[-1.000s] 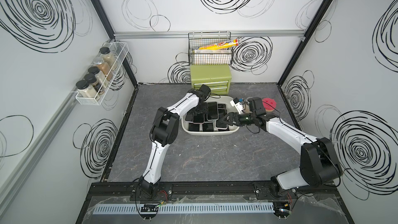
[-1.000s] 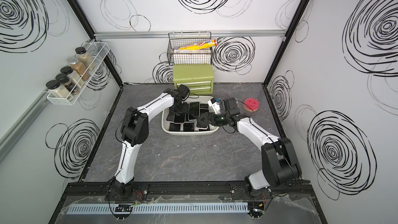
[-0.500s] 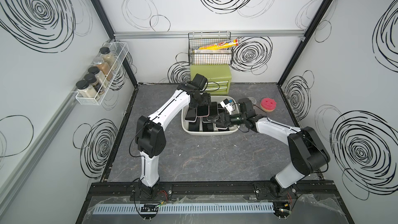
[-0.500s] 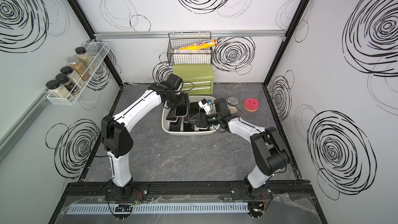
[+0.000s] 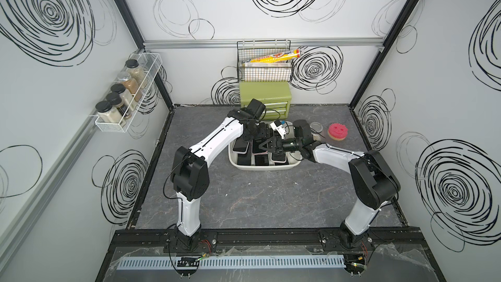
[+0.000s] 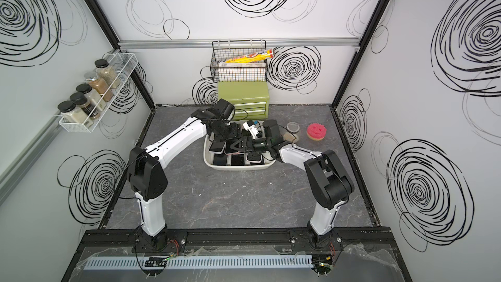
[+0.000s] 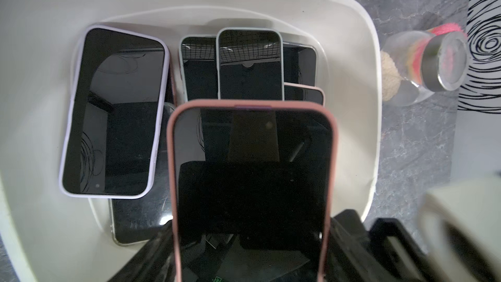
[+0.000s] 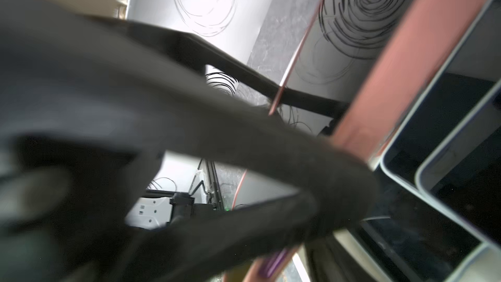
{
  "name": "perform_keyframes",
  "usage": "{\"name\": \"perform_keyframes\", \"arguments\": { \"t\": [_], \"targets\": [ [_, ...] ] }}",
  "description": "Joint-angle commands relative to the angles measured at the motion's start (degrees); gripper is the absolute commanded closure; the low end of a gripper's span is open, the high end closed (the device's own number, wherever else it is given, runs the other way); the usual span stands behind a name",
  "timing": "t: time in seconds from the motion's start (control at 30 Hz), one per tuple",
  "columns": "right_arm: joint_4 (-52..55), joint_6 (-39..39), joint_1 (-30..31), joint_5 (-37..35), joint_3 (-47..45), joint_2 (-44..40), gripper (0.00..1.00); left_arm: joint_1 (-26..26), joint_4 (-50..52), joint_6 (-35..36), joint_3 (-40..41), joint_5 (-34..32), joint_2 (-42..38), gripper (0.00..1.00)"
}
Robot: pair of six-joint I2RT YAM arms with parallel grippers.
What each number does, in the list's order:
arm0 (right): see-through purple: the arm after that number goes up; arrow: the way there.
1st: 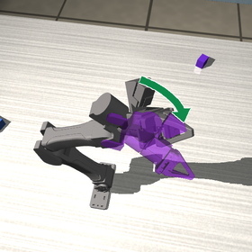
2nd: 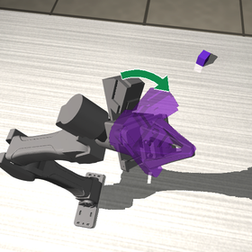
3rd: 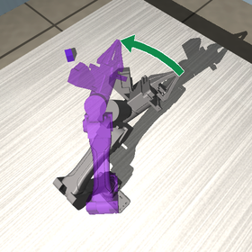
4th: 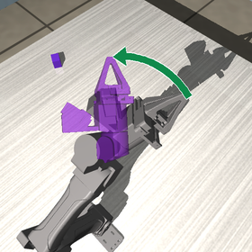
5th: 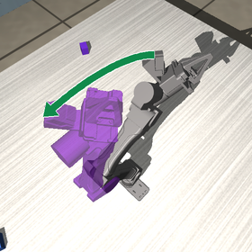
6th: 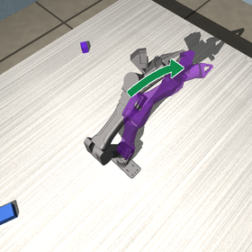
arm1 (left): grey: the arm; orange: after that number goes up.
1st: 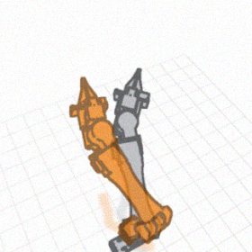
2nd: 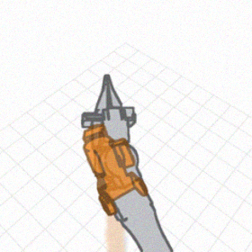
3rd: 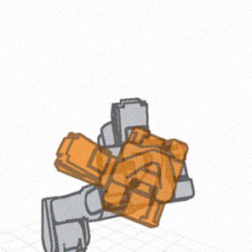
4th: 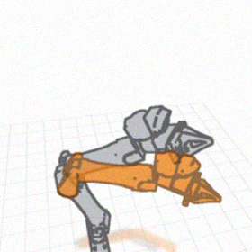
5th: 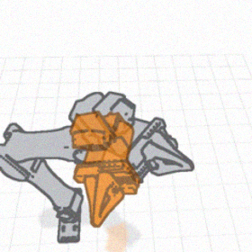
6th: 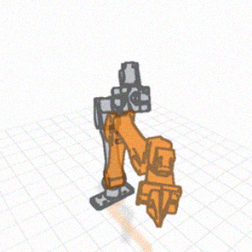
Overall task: Take the phone out of the storage box
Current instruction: Pick up the phone from the storage box.
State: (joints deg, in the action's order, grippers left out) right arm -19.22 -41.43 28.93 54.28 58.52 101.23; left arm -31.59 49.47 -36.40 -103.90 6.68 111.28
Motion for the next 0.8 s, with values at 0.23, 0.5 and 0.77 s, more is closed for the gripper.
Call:
{"name": "perform_keyframes", "arguments": {
  "t": [0.23,0.5,0.77],
  "targets": [
    [5.8,3.6,0.3,-5.9,4.2,-2.0,0.83,-1.3,-4.3,-3.1,3.2,5.4,-6.6,0.5],
    [22.2,11.8,-2.0,-11.0,3.9,-9.7,1.0,1.7,-6.5,-4.3,1.7,7.0,-7.9,0.06],
    [39.3,17.6,-10.4,-17.6,1.8,-24.7,1.0,7.0,-7.5,-4.7,-3.3,8.1,-7.9,0.01]
  ]
}}
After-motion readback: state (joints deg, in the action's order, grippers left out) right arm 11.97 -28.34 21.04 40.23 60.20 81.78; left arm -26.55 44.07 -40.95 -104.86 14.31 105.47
